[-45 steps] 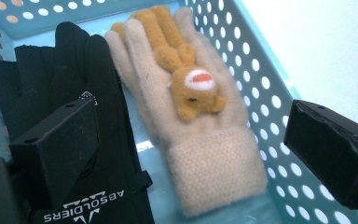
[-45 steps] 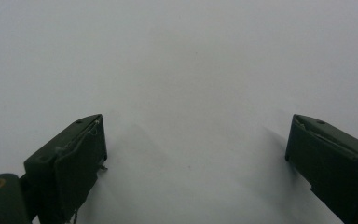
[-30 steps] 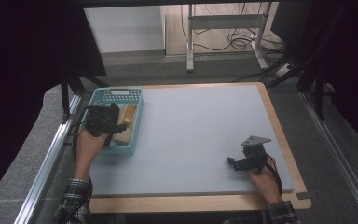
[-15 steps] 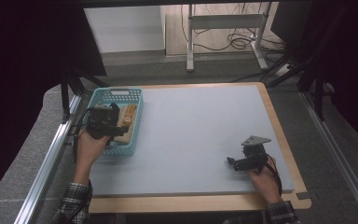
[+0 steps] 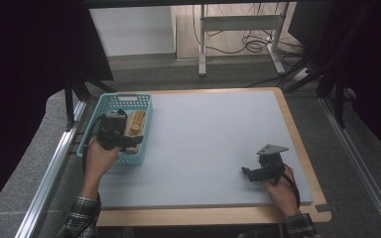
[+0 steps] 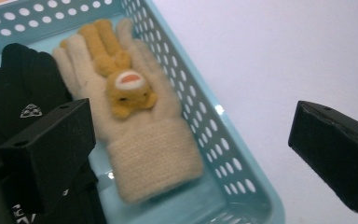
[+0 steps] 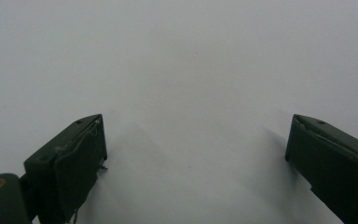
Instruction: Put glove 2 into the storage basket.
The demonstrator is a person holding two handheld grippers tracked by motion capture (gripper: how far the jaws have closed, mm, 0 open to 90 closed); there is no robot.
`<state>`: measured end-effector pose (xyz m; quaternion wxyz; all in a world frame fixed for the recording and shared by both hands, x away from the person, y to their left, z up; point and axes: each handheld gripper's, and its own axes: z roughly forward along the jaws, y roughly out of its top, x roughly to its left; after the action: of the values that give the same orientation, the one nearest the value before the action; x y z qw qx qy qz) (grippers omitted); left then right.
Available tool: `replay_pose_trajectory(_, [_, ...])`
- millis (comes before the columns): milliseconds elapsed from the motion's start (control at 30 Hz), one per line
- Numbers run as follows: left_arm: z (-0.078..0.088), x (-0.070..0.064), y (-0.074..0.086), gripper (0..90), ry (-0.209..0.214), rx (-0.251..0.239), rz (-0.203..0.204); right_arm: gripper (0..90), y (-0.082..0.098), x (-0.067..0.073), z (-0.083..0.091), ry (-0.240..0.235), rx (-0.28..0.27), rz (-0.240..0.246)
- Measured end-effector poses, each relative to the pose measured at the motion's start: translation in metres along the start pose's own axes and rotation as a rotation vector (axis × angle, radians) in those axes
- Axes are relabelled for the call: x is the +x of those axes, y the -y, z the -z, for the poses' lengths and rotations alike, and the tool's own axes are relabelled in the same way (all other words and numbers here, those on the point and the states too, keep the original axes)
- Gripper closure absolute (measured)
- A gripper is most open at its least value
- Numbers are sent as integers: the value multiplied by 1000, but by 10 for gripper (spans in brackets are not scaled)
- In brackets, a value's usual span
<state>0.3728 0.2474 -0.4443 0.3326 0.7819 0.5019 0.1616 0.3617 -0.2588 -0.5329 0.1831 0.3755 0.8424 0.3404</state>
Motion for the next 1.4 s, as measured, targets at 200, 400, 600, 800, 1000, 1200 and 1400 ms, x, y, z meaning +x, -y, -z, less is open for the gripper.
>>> replay_pose_trajectory(200, [-3, -8, -4, 10, 11, 1, -17, 49, 0, 0, 0, 0, 0, 0])
replay_pose_trajectory(400, [-5, -15, -7, 10, 23, 3, -31, 49, 0, 0, 0, 0, 0, 0])
replay_pose_trajectory(600, [-8, -24, -12, 10, 43, -3, -42, 49, 0, 0, 0, 0, 0, 0])
replay_pose_trajectory(800, [-13, -36, -17, 10, 64, -4, -67, 49, 0, 0, 0, 0, 0, 0])
replay_pose_trajectory(1000, [-17, -46, -23, 9, 78, -7, -84, 49, 0, 0, 0, -1, 1, -2])
replay_pose_trajectory(1200, [-23, -58, -27, 9, 98, -12, -100, 49, 0, 0, 0, 0, 0, 0])
replay_pose_trajectory(1400, [-31, -69, -28, 10, 127, -6, -111, 49, 0, 0, 0, 0, 0, 0])
